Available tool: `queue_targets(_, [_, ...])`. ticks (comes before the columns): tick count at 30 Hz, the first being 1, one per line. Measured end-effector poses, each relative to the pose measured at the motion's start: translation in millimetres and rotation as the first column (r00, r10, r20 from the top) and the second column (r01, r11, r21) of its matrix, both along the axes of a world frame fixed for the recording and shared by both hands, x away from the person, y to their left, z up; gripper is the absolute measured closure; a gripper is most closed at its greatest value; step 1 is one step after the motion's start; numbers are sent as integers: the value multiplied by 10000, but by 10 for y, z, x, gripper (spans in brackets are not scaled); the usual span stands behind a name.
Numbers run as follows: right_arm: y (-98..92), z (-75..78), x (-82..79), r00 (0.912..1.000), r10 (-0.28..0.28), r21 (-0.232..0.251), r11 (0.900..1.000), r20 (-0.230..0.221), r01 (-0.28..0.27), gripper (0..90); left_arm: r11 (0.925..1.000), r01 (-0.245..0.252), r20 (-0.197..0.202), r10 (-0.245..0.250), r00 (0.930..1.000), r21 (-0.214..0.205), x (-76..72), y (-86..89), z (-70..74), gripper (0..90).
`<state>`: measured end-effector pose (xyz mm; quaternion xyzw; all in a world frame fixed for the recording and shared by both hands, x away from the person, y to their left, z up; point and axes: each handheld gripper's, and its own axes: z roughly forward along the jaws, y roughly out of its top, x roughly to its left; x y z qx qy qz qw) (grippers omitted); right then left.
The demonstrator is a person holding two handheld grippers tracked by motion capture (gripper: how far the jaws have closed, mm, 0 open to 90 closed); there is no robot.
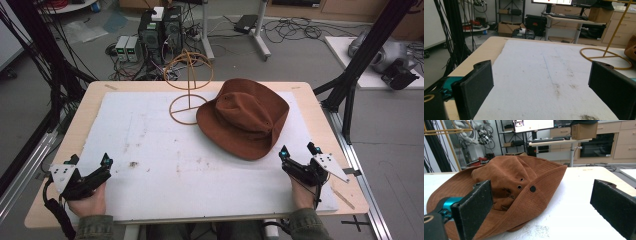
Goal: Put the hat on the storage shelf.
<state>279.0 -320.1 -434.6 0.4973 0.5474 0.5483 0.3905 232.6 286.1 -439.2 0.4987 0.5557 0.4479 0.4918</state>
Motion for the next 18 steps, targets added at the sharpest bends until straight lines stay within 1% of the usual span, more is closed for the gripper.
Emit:
queue_targets(7, [-24,6,-18,10000,-56,124,9999,27,55,37,10000,98,21,-98,9999,16,22,-31,6,61])
queue_targets(11, [-52,1,-26,10000,-76,190,9998,-40,77,36,9999,119,-9,-119,9999,11,33,-37,6,62])
queue_targets(18, [-55,9,-21,10000,-40,206,9998,-12,40,36,9999,103,38,-103,9999,-8,31,-35,8,62])
